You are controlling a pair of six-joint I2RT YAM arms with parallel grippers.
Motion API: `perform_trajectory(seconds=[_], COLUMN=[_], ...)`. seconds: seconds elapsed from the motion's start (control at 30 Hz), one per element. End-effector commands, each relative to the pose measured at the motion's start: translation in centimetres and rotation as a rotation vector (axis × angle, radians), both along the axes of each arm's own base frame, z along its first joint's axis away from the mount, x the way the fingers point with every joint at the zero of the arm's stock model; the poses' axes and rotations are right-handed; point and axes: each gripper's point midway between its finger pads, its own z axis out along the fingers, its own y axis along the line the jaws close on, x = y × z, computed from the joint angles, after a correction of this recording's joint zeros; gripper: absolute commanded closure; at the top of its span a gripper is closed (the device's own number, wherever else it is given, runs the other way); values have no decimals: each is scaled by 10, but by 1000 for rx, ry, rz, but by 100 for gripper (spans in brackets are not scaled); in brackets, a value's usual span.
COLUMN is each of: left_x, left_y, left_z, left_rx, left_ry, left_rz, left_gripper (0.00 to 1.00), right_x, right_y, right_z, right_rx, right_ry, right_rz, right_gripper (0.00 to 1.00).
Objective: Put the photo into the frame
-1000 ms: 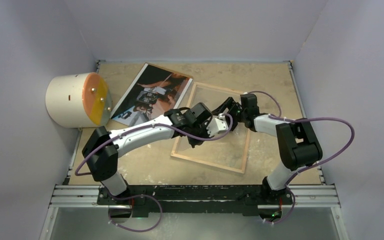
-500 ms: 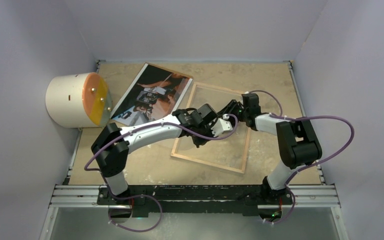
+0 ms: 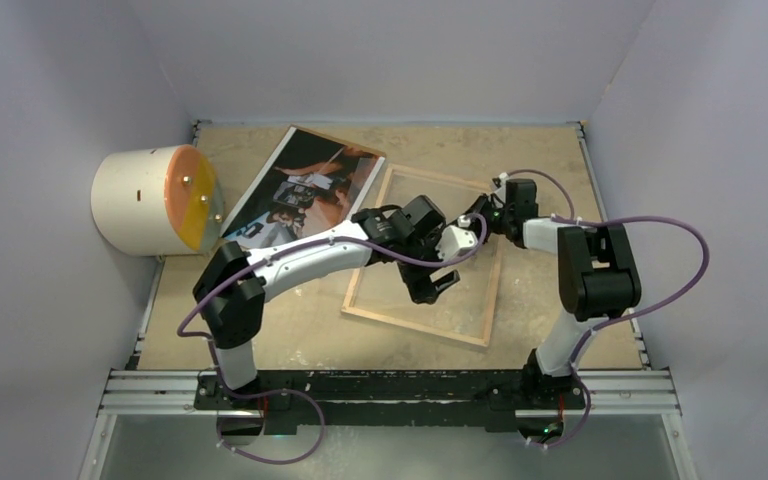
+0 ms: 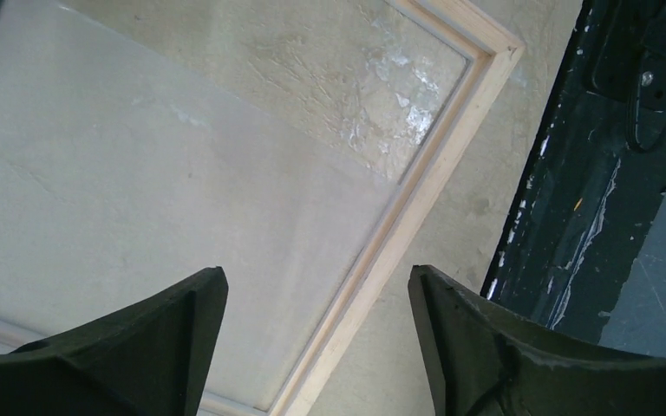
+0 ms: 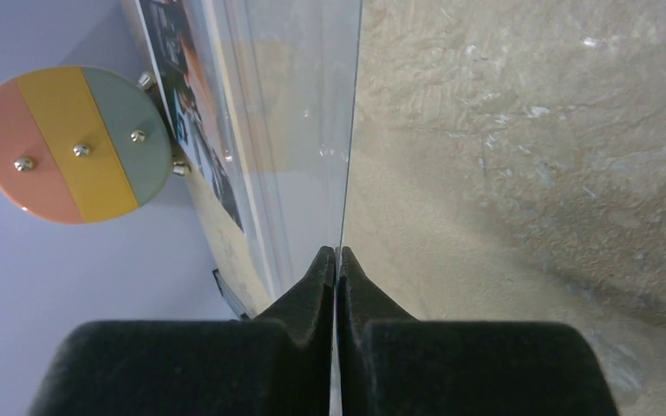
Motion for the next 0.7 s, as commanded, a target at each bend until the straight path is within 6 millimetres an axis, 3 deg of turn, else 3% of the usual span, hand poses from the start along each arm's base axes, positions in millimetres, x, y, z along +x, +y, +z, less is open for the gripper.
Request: perform_trajectory(seconds=[0.0,0.1,0.2,0.33,0.4,0.53,0.67], left_x=[28,68,115,171,193,218,217], left_y=[8,41,84,141,165,192,195], left_z=[52,65,65,50,40,15,-4], left_rx=[-118,-133,-104,-55,-22,38,55], left_ry=[-43,-60,-122,-166,-196,-209,-190], left_rz=[14,93,185,316,369,425,423], left_gripper=[18,14,13,13,13,13,13], right_x=[-10,-10,-11,-20,-20,-23,-28], right_y=[1,-16,-26,-25,-38,-44,-51], right_z=[12,8,7,7,6,5,5], right_rx=[89,32,11,18,12,10,-6], right_ry=[-57,-47,-38,-28,-20,-11,0], right_rz=[71,38,21,37,6,-9,-14], right_gripper=[100,100,100,100,100,100,100])
